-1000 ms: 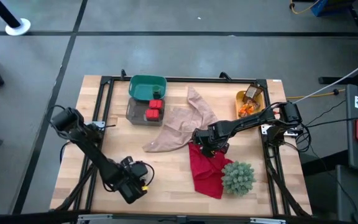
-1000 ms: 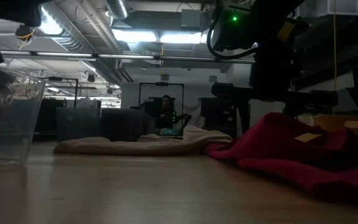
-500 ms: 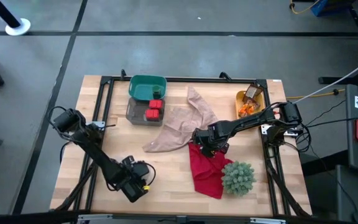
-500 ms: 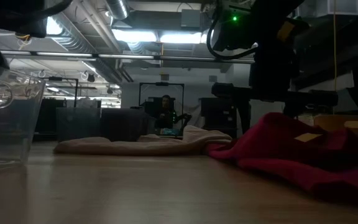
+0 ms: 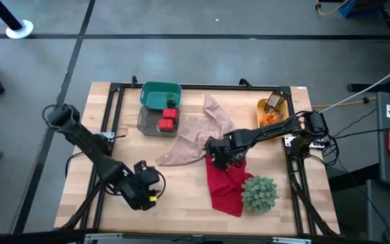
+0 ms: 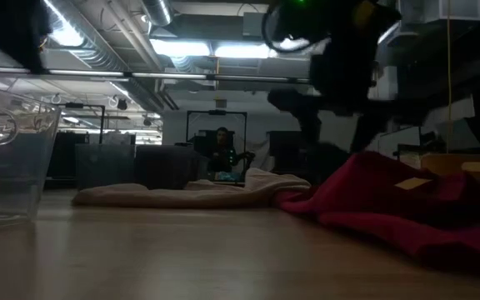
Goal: Sort spices by type
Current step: Put the green seasoning bottle into the green bin
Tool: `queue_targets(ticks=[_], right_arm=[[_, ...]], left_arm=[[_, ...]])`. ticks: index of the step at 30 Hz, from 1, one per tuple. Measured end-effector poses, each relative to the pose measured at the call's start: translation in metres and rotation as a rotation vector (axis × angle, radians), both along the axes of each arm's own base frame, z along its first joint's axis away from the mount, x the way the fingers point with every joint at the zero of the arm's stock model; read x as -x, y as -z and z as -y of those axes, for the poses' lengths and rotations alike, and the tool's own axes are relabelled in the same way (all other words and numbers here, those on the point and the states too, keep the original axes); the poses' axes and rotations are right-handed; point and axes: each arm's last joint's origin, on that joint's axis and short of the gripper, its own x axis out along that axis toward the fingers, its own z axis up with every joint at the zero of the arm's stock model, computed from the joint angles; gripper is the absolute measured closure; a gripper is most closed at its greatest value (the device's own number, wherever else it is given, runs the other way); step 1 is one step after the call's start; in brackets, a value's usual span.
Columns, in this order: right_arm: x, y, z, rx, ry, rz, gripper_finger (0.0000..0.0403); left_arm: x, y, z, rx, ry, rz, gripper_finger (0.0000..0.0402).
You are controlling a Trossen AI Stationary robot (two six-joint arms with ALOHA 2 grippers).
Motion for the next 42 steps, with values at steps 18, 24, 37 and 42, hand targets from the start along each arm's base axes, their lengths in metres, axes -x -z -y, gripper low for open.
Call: queue_targets(ticks=[18,24,37,42], right_arm=[[-0.065,-0.086,0.037,-0.048,0.131,0.647,0.0194],[-0.081,-0.101,0.080,-0.144,0.189,0.894,0.0194],[-0.089,-0.098,0.153,-0.361,0.329,1.104,0.0191],[-0.090,-0.092,0.158,-0.398,0.343,1.079,0.0191]], left_arm=[[0.006,-0.052,-0.047,-0.490,-0.014,0.283,0.0188],[0.015,-0.078,-0.087,-0.483,-0.127,0.319,0.0188],[0.028,-0.105,-0.150,-0.787,-0.086,0.198,0.0188],[0.018,-0.102,-0.165,-0.838,-0.106,0.127,0.0188]])
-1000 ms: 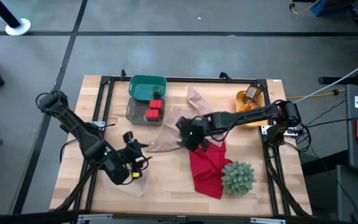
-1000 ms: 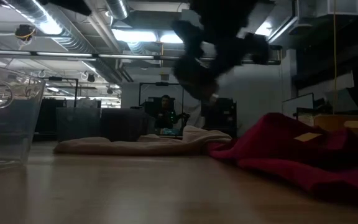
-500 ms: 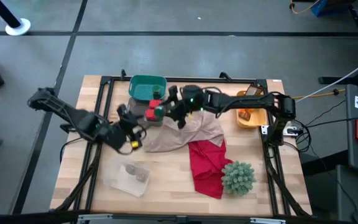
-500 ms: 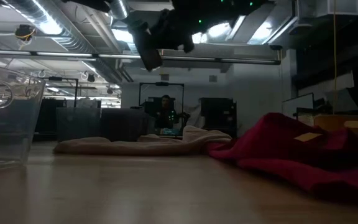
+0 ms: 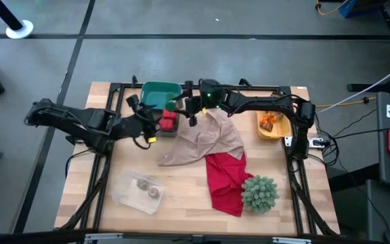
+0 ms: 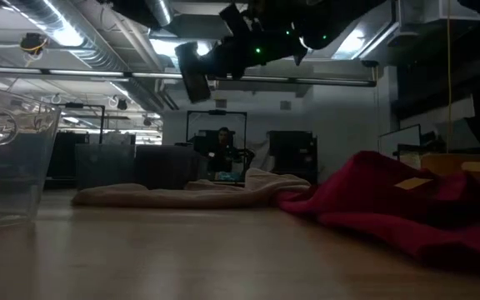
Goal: Sort spices by type
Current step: Put the green seasoning bottle into the green bin
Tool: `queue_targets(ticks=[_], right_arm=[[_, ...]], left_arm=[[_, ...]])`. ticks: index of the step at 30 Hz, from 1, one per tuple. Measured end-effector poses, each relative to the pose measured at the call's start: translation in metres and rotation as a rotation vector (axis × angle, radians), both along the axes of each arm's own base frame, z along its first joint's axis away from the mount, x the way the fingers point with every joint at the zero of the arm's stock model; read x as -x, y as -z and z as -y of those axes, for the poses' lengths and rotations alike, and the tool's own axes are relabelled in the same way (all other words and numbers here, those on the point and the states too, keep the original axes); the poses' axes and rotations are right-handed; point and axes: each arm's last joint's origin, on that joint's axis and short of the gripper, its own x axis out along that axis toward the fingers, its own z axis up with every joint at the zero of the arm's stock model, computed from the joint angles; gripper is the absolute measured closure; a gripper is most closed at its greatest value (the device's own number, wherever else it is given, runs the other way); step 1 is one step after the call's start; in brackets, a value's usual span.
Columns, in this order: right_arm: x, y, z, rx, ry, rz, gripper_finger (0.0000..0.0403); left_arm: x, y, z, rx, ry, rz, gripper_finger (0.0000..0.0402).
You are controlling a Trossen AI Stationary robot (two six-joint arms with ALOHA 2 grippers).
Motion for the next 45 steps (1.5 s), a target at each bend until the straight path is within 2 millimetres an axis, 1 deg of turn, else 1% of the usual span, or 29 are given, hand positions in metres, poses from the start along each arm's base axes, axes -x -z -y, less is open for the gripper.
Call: queue_targets(ticks=[4,8,11,14,18,22,26,39,45], right_arm=[[-0.003,0.002,-0.007,0.003,-0.035,0.001,0.0196],[-0.004,0.004,-0.008,0.000,-0.040,-0.008,0.0189],[-0.003,0.004,-0.007,0.001,-0.036,-0.007,0.0190],[-0.003,0.005,-0.007,0.000,-0.035,-0.014,0.0196],[-0.003,0.006,-0.008,-0.002,-0.037,-0.022,0.0192],[-0.003,0.007,-0.009,-0.004,-0.039,-0.029,0.0189],[-0.003,0.007,-0.009,-0.006,-0.043,-0.034,0.0196],[-0.003,0.009,-0.010,-0.014,-0.050,-0.054,0.0196],[-0.003,0.008,-0.010,-0.014,-0.054,-0.051,0.0194]], left_arm=[[-0.010,0.000,-0.012,0.023,0.017,0.000,0.0188],[-0.020,0.002,-0.021,0.080,0.083,-0.004,0.0188],[-0.025,0.004,-0.027,0.108,0.114,-0.014,0.0188],[-0.028,0.008,-0.033,0.121,0.106,-0.032,0.0188],[-0.034,0.013,-0.039,0.121,0.086,-0.055,0.0188],[-0.039,0.016,-0.042,0.112,0.091,-0.078,0.0188],[-0.045,0.018,-0.045,0.090,0.108,-0.086,0.0188],[-0.045,0.018,-0.047,0.080,0.112,-0.096,0.0187],[-0.046,0.017,-0.048,0.056,0.089,-0.087,0.0163]])
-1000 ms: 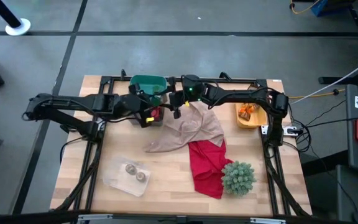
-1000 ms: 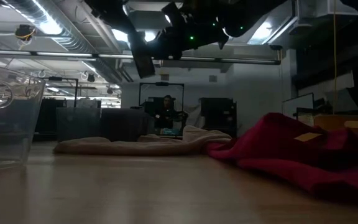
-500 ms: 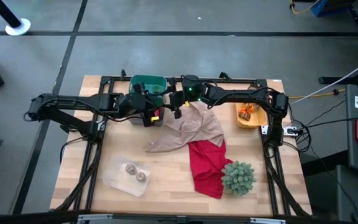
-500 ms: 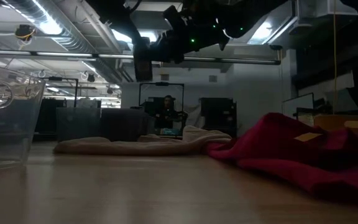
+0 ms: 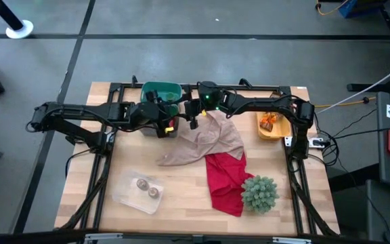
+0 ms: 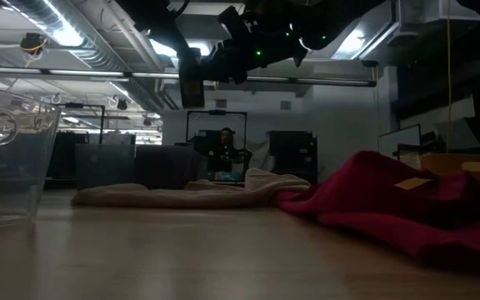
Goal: Sort spices by type
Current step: Put the green seasoning bottle into the green bin
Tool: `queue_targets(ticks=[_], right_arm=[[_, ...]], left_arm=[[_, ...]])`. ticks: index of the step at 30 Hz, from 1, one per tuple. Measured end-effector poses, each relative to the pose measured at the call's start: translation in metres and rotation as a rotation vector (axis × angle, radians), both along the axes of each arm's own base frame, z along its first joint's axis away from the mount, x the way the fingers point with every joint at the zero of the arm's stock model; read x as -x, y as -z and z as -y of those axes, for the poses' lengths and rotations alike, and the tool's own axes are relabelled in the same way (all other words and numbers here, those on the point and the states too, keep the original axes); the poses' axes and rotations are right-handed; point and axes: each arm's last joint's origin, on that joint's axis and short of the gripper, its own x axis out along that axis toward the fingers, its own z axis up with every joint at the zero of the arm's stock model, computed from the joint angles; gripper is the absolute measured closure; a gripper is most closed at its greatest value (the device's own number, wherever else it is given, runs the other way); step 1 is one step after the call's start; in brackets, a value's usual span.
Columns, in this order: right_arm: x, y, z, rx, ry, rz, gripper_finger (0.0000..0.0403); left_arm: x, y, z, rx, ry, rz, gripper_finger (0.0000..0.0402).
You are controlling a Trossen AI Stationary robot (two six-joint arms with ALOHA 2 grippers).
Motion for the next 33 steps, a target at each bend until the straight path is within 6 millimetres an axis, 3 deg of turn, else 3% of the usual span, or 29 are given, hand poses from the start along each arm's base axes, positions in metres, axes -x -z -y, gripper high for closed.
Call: queue_targets(ticks=[5,17,26,33], right_arm=[[0.0002,-0.0011,-0.0002,0.000,-0.004,0.003,0.0195],[-0.0006,-0.0006,-0.0046,-0.003,-0.023,-0.002,0.0194],[-0.0011,-0.0004,-0.0061,0.005,-0.004,-0.003,0.0194],[-0.0011,-0.0005,-0.0060,0.007,-0.001,-0.003,0.0192]], left_arm=[[-0.0007,-0.0012,-0.0002,-0.013,0.000,0.007,0.0140],[-0.0081,0.0051,0.0000,-0.010,0.047,-0.029,0.0137],[-0.0095,0.0075,0.0003,-0.011,0.053,-0.045,0.0210],[-0.0094,0.0071,0.0003,-0.010,0.053,-0.043,0.0210]])
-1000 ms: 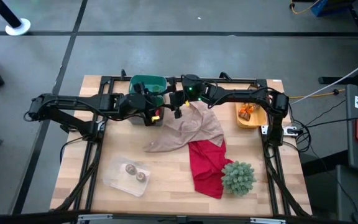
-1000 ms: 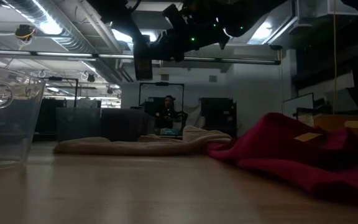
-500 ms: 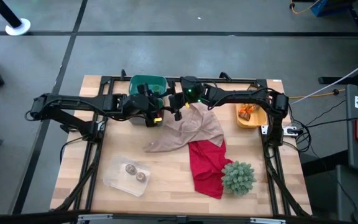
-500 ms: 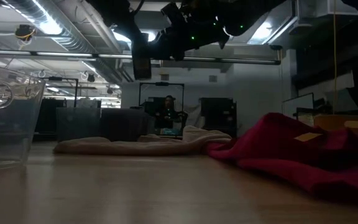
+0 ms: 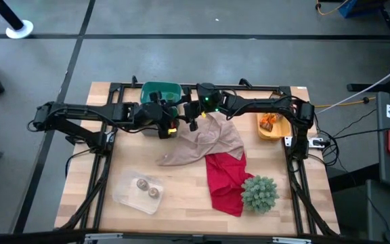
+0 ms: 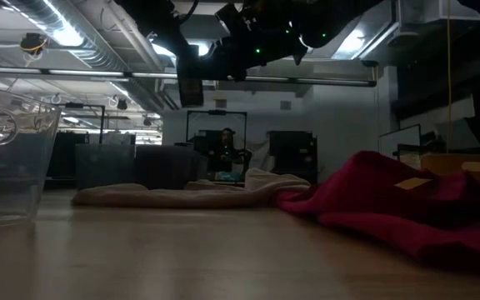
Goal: Sort spices by type
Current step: Put the green seasoning bottle into the green bin
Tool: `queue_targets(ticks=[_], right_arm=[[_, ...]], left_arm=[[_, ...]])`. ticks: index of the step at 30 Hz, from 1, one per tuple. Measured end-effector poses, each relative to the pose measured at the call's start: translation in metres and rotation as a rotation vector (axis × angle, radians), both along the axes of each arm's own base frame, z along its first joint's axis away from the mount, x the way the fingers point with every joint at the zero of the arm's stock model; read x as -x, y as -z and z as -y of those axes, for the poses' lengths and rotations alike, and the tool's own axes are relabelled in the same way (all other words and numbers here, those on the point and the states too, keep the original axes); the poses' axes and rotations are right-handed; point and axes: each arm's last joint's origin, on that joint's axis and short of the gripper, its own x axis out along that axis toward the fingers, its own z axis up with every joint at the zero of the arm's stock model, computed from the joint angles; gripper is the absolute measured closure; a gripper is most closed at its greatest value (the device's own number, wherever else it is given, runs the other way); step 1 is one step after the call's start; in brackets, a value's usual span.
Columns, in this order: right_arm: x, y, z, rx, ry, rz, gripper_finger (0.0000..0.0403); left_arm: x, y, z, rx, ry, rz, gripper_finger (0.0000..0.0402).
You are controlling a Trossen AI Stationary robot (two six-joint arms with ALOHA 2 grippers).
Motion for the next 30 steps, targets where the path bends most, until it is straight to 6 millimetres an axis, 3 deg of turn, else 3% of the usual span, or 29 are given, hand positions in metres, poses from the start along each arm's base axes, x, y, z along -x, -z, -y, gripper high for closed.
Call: queue_targets(ticks=[6,14,23,30], right_arm=[[0.000,0.000,0.000,0.004,0.014,0.000,0.0166],[0.000,0.000,0.004,-0.015,0.160,-0.006,0.0146],[0.004,-0.001,0.015,0.087,0.419,-0.031,0.0144],[0.016,0.006,0.029,0.171,0.493,-0.179,0.0144]], left_arm=[[0.000,0.000,0.000,0.004,-0.004,0.007,0.0210],[0.001,0.000,-0.006,0.009,-0.039,0.009,0.0210],[0.014,0.008,-0.036,0.077,-0.208,-0.055,0.0210],[0.030,0.013,-0.072,0.179,-0.296,-0.090,0.0210]])
